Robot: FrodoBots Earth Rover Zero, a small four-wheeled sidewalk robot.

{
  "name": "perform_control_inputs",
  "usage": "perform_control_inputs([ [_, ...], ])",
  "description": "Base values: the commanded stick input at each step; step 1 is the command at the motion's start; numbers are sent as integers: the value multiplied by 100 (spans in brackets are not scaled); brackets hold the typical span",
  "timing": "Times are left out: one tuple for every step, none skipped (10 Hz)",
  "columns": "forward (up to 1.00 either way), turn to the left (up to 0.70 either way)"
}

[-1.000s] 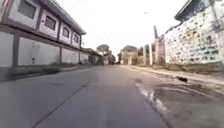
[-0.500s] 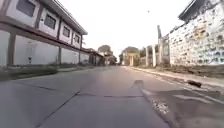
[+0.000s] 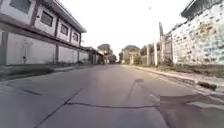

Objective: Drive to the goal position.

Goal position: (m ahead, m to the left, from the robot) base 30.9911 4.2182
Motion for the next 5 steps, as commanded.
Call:
perform_control_inputs([
  [100,0],
  [100,0],
  [100,0],
  [100,0],
  [100,0],
])
